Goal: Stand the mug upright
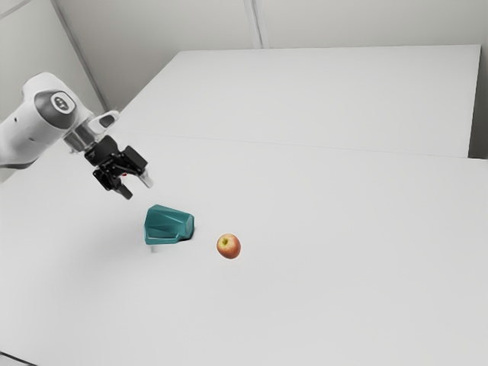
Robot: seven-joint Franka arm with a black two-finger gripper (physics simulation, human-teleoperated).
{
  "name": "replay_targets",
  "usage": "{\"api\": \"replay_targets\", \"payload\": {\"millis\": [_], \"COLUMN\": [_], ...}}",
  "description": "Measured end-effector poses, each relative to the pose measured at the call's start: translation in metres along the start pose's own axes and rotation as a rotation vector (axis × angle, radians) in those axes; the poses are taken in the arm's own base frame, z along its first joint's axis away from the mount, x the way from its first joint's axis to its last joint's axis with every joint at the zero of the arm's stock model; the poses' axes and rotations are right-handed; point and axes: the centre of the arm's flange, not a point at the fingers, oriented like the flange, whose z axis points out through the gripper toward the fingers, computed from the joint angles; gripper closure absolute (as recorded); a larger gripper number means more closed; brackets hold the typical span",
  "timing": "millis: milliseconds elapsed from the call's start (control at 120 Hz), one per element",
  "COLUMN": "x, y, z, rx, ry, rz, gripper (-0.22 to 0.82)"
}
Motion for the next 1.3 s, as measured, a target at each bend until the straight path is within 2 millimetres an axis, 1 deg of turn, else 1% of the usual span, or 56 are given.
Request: {"api": "replay_targets", "payload": {"millis": [183,333,383,442,575,867,1033,1125,1300], "x": [0.002,0.002,0.002,0.003,0.004,0.007,0.008,0.006,0.005], "y": [-0.047,-0.067,-0.071,-0.077,-0.086,-0.090,-0.090,-0.096,-0.099], "z": [0.025,0.037,0.040,0.048,0.062,0.087,0.095,0.103,0.108], "rx": [-0.111,-0.169,-0.181,-0.199,-0.228,-0.347,-0.399,-0.425,-0.445], "ry": [0.032,0.056,0.063,0.063,0.061,0.077,0.092,0.089,0.089], "rz": [0.053,0.111,0.131,0.147,0.189,0.242,0.261,0.259,0.277], "gripper": [0.00,0.00,0.00,0.00,0.00,0.00,0.12,0.20,0.48]}}
